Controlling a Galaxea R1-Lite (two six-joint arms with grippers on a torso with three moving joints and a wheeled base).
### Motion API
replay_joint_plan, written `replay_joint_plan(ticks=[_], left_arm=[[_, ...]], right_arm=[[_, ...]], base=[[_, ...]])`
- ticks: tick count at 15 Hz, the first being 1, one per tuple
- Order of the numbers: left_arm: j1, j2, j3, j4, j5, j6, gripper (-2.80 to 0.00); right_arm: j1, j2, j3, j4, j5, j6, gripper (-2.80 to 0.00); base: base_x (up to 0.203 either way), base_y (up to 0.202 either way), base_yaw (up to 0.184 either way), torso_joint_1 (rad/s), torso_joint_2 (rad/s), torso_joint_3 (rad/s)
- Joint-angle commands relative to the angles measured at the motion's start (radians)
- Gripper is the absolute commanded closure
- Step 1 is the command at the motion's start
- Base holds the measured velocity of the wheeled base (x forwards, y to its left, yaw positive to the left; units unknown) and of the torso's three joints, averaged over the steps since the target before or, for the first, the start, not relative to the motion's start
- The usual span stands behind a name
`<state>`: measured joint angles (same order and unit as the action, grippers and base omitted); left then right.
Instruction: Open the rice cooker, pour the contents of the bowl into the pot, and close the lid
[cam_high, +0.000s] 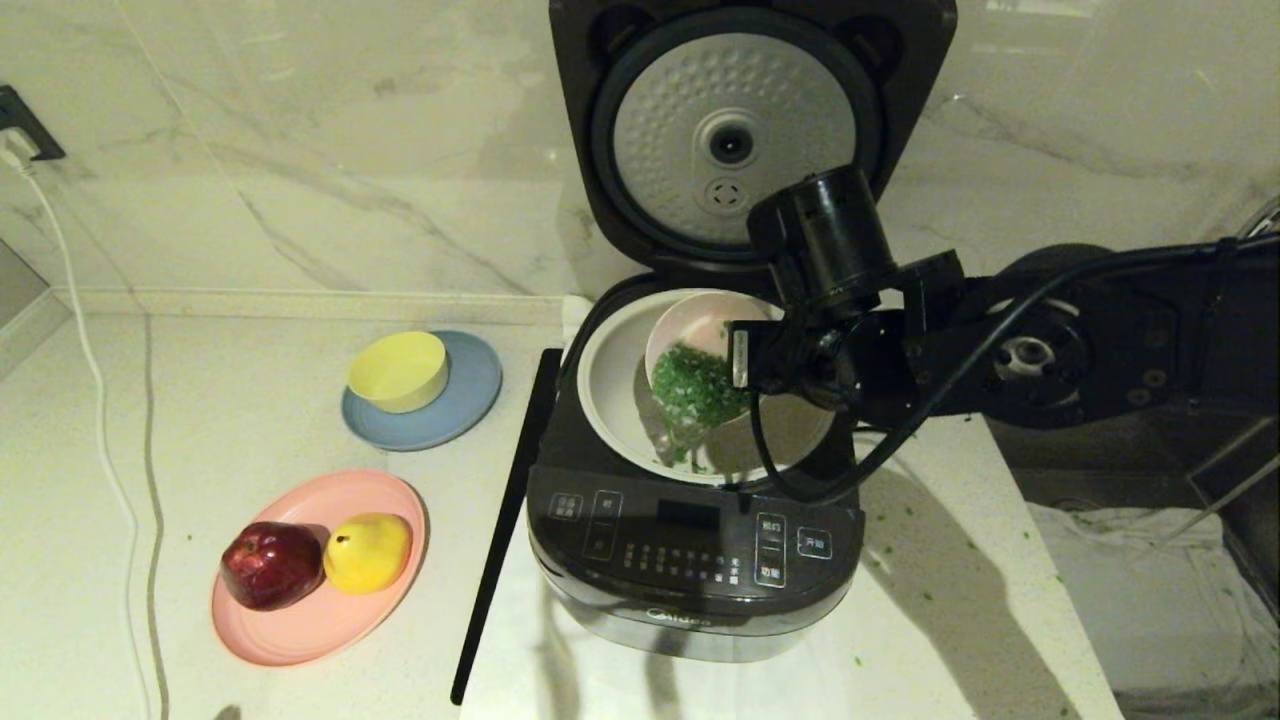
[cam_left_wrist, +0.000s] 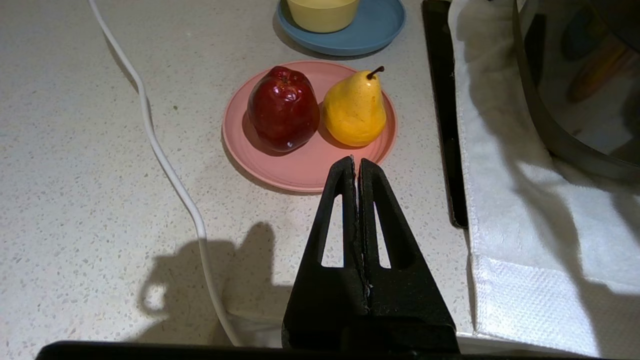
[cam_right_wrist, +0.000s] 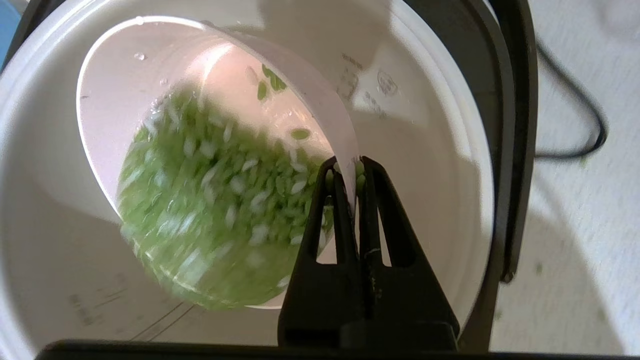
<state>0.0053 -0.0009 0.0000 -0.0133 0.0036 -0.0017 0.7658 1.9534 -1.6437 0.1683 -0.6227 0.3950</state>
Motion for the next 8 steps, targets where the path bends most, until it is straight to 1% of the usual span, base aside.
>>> replay_joint_plan(ticks=[1, 2, 4, 8], left_arm=[[0.001, 0.001, 0.009, 0.001, 0.0, -0.001, 0.0], [0.001, 0.001, 0.009, 0.0, 0.0, 0.0, 0.0], [0.001, 0.001, 0.009, -0.001, 0.0, -0.001, 0.0], [0.001, 0.001, 0.009, 0.001, -0.001, 0.0, 0.0]], right_arm=[[0.013, -0.035, 0.158, -0.28, -0.04, -0.093, 0.0], [0.015, -0.044, 0.223, -0.409, -0.059, -0.148, 0.0], [0.017, -0.056, 0.317, -0.623, -0.095, -0.253, 0.0], [0.027, -0.05, 0.434, -0.996, -0.14, -0.467, 0.0]], base=[[0.0, 0.0, 0.0, 0.0, 0.0, 0.0], [0.0, 0.0, 0.0, 0.0, 0.0, 0.0], [0.0, 0.0, 0.0, 0.0, 0.0, 0.0], [0.0, 0.0, 0.0, 0.0, 0.0, 0.0]])
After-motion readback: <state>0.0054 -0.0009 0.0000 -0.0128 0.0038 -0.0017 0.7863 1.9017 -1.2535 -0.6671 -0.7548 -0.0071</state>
